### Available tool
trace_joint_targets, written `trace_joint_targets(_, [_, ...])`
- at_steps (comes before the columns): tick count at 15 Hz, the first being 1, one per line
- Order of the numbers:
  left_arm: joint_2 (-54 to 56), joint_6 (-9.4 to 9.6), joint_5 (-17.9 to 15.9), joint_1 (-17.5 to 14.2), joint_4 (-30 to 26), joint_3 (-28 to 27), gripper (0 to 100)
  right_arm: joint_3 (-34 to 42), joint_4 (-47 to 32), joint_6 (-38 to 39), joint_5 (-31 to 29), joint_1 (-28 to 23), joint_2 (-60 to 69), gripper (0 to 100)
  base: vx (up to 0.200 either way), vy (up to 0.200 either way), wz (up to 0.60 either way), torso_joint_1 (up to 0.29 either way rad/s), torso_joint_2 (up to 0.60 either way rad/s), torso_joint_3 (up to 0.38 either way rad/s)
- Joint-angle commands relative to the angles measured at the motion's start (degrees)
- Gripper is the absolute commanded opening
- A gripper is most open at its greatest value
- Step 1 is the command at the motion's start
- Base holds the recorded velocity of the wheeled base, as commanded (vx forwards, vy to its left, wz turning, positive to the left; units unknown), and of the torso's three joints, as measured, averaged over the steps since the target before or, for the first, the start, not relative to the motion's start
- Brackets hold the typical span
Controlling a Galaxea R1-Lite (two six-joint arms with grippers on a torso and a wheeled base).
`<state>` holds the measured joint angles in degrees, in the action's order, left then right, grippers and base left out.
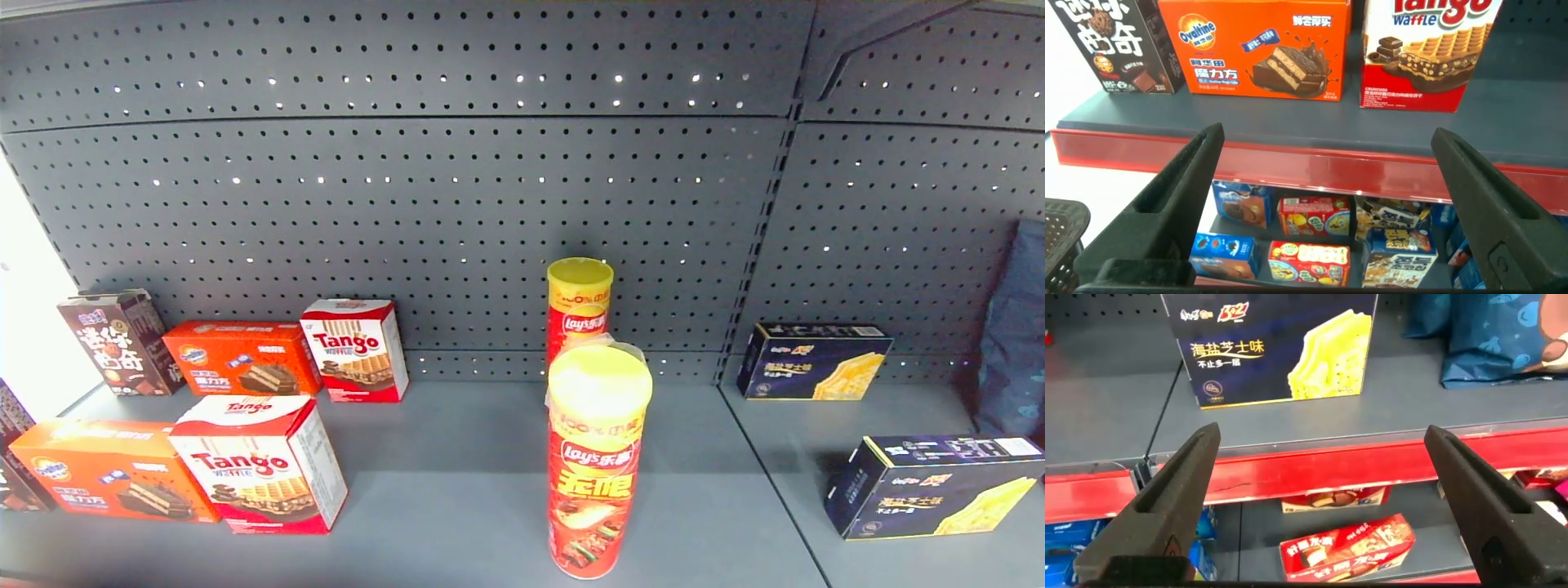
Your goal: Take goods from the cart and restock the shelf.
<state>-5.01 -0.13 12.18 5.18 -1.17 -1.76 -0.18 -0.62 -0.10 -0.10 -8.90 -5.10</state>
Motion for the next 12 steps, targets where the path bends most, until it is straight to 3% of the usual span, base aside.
trace_joint_targets(1, [-0.1,0.05,0.0,0.0,-0.1,0.0,100,0.0,0.0,0.0,0.0,0.0,-0.3,100,0.0,0.0,0.0,0.0,0.0,0.0])
trace_joint_targets(4, [-0.1,0.4,0.1,0.0,0.0,0.0,100,0.0,0.0,0.0,0.0,1.2,-0.5,100,0.0,0.0,0.0,0.0,0.0,0.0])
trace_joint_targets(6, [-0.1,0.4,0.1,0.0,0.0,0.0,100,0.0,0.0,0.3,0.1,11.6,0.3,100,0.0,0.0,0.0,0.0,0.0,0.0])
trace_joint_targets(7, [-0.1,0.4,0.1,0.0,-0.1,0.0,100,0.0,0.1,0.3,0.1,9.2,2.2,100,0.0,0.0,0.0,0.0,0.0,0.0])
trace_joint_targets(11, [-0.1,0.49,-0.2,0.0,-0.1,0.0,100,0.1,0.4,0.3,0.0,8.8,5.0,100,0.0,0.0,0.0,0.0,0.0,0.0])
trace_joint_targets(12, [-0.1,1.45,-0.3,0.0,0.0,0.0,100,0.1,0.4,0.3,0.0,8.9,4.9,100,0.0,0.0,0.0,0.0,0.0,0.0])
